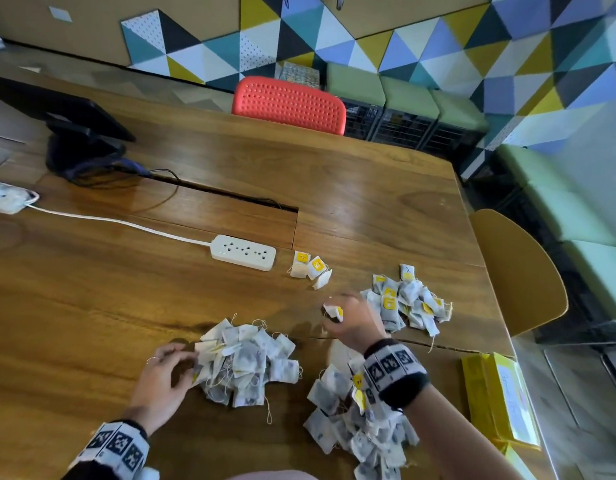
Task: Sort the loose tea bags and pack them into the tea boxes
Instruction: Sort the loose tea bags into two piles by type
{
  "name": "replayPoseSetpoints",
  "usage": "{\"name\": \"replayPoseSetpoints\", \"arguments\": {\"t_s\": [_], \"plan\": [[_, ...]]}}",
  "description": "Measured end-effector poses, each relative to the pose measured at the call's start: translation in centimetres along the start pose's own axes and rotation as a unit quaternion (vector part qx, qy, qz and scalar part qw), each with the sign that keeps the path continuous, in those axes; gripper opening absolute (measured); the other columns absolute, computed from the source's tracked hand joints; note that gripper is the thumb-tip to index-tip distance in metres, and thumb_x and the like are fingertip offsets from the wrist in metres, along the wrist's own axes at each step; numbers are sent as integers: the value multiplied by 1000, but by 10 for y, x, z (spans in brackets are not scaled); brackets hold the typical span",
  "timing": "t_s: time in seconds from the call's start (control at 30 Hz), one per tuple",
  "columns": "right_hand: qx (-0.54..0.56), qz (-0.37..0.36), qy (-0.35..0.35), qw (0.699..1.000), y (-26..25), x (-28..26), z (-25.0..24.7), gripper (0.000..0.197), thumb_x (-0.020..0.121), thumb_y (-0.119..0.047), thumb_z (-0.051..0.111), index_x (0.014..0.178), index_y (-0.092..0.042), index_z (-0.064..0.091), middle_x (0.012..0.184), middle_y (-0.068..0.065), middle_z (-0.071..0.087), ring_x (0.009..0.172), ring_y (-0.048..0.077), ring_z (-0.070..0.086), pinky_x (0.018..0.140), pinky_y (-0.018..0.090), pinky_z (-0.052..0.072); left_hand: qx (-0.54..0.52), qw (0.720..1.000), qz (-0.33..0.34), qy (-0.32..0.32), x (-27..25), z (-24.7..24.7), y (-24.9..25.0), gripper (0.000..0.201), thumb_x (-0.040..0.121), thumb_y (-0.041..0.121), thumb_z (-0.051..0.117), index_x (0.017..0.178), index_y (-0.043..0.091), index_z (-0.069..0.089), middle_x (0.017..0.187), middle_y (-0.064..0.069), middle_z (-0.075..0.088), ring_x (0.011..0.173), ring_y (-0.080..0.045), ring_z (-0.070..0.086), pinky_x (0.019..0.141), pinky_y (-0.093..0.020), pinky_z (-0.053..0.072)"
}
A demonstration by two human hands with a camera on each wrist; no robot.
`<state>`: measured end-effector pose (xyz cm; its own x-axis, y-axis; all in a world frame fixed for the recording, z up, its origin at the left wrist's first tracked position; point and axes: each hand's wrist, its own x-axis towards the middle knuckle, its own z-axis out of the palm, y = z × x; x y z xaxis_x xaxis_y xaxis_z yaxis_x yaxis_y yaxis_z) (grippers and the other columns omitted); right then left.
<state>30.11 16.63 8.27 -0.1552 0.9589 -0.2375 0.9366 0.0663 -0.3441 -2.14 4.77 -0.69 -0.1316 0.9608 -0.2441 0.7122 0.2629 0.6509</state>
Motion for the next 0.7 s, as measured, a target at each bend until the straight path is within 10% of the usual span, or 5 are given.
{"name": "replayPoseSetpoints", "arguments": {"t_s": [0.17, 0.3, 0.43, 0.7], "plan": [[-74, 9, -69, 995, -30, 95, 9, 77, 85, -31, 67, 149, -33, 25, 152, 16, 12, 137, 41, 23, 102, 48, 44, -14, 1000, 6, 10, 0, 0, -1, 25, 81, 6, 71, 102, 21, 68, 119, -4, 51, 114, -23, 53, 102, -36, 39], [-136, 42, -154, 978, -42, 127, 30, 75, 91, -45, 58, 150, -45, 11, 157, 17, -16, 140, 55, 1, 110, 61, 27, -25, 999, 11, 18, 0, 1, -1, 32, 80, 6, 72, 96, 31, 61, 116, -1, 51, 112, -19, 53, 101, -34, 40], [-185, 47, -165, 968, -39, 134, 66, 56, 98, -41, 44, 149, -41, 20, 156, 18, 4, 139, 54, 8, 106, 63, 30, -18, 1000, -6, 8, 1, 2, -1, 28, 83, 10, 70, 97, 32, 59, 119, 1, 47, 113, -18, 51, 100, -32, 39], [-148, 17, -63, 987, -14, 118, 60, 38, 88, 3, 52, 117, -17, 65, 133, 6, 53, 124, 27, 47, 103, 33, 37, -13, 1000, -22, 6, 7, 4, 0, 19, 84, 15, 70, 100, 25, 66, 118, 1, 47, 115, -19, 50, 102, -33, 39]]}}
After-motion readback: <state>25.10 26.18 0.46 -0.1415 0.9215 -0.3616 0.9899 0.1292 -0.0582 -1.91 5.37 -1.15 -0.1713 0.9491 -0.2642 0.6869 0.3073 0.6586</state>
